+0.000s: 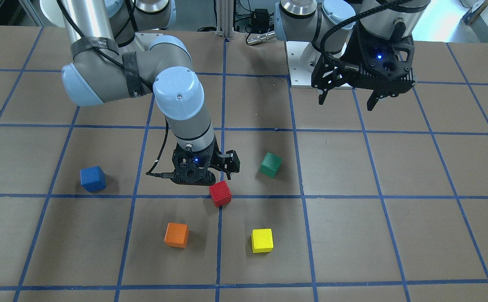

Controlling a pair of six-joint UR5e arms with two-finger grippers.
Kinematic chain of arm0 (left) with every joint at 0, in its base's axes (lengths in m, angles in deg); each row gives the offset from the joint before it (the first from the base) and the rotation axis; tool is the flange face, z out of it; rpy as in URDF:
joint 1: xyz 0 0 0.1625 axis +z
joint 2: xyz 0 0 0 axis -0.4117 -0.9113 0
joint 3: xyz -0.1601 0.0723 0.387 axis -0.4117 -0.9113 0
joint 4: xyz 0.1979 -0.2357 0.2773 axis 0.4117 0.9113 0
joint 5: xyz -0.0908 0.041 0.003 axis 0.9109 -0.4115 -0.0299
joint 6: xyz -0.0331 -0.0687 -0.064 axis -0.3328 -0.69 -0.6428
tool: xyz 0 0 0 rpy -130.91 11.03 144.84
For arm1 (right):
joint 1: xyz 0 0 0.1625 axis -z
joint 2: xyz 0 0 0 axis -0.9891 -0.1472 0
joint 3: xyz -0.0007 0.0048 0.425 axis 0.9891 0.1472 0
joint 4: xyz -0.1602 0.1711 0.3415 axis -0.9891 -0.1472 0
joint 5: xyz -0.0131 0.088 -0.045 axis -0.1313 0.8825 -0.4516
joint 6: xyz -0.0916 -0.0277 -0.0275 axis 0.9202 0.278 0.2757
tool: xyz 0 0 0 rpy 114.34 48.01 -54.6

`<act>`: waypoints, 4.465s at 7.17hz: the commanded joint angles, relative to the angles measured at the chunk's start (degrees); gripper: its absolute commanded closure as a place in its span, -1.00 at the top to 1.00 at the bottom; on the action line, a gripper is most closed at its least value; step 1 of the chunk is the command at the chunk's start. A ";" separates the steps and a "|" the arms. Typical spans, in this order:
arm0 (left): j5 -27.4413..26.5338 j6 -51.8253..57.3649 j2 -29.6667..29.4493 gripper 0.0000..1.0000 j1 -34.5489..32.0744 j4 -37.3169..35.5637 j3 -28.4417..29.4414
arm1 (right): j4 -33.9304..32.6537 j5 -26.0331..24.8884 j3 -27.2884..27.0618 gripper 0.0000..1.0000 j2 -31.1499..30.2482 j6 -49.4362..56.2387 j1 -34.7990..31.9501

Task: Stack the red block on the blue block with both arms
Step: 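Raise the left gripper away while the right gripper reaches toward the red cube, then close the right gripper on the red cube, then lift the red cube and carry it over the blue cube, then lower the red cube onto the blue cube with the right gripper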

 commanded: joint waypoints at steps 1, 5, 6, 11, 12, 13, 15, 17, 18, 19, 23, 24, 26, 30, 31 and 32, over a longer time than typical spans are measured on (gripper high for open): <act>-0.32 -0.92 -1.48 1.00 0.00 2.69 2.03 | -2.24 -0.87 -0.32 1.00 2.97 7.24 -1.31; 1.09 -4.18 -4.39 1.00 -0.44 6.48 6.87 | -3.03 -0.70 -0.24 1.00 6.92 10.52 -1.49; 1.00 -4.26 -4.39 1.00 -0.44 6.48 6.87 | -5.73 -0.70 -0.24 1.00 8.23 11.30 -1.67; -0.05 -3.74 -3.86 1.00 -0.62 5.95 6.78 | -7.26 -0.88 -0.41 -0.49 9.48 13.24 -2.37; 0.04 -3.74 -4.12 1.00 -0.62 5.95 6.78 | -6.73 -0.79 -0.41 -0.99 9.39 13.16 -2.37; 0.12 -3.91 -4.30 1.00 -0.62 5.86 6.78 | -6.73 -0.79 -0.33 -1.00 9.13 12.64 -2.37; 0.21 -3.91 -3.95 1.00 -0.71 5.95 6.78 | -2.29 -0.79 0.46 -1.00 4.76 12.54 -1.67; 0.21 -4.00 -3.86 1.00 -0.71 5.95 6.70 | 10.53 -2.71 1.60 -1.00 -2.70 12.45 3.40; 0.21 -4.00 -3.86 1.00 -0.71 5.86 6.78 | 15.37 -2.98 1.26 -1.00 -5.87 13.32 8.30; 0.21 -4.09 -3.77 1.00 -0.71 5.86 6.78 | 18.29 -4.81 1.08 -1.00 -8.51 15.60 12.79; 0.30 -4.09 -3.86 1.00 -0.71 5.86 6.96 | 19.03 -10.28 -4.62 -1.00 -12.14 30.09 20.81; 0.47 -4.09 -4.03 1.00 -0.79 5.86 6.87 | 18.85 -10.19 -6.72 -1.00 -12.84 36.56 23.70; 0.39 -4.18 -4.04 1.00 -1.14 5.86 6.70 | 12.83 -10.02 -11.64 -1.00 -13.02 47.21 29.68; 0.39 -4.09 -3.86 1.00 -1.23 5.86 6.78 | 1.62 -9.05 -20.36 -1.00 -13.99 52.71 32.26; 0.39 -4.09 -4.03 1.00 -1.23 5.86 6.87 | 0.40 -7.74 -20.80 -1.00 -13.90 52.97 32.26; 0.39 -4.18 -4.04 1.00 -1.23 5.86 6.70 | -0.39 -7.21 -21.15 -1.00 -13.73 52.88 32.26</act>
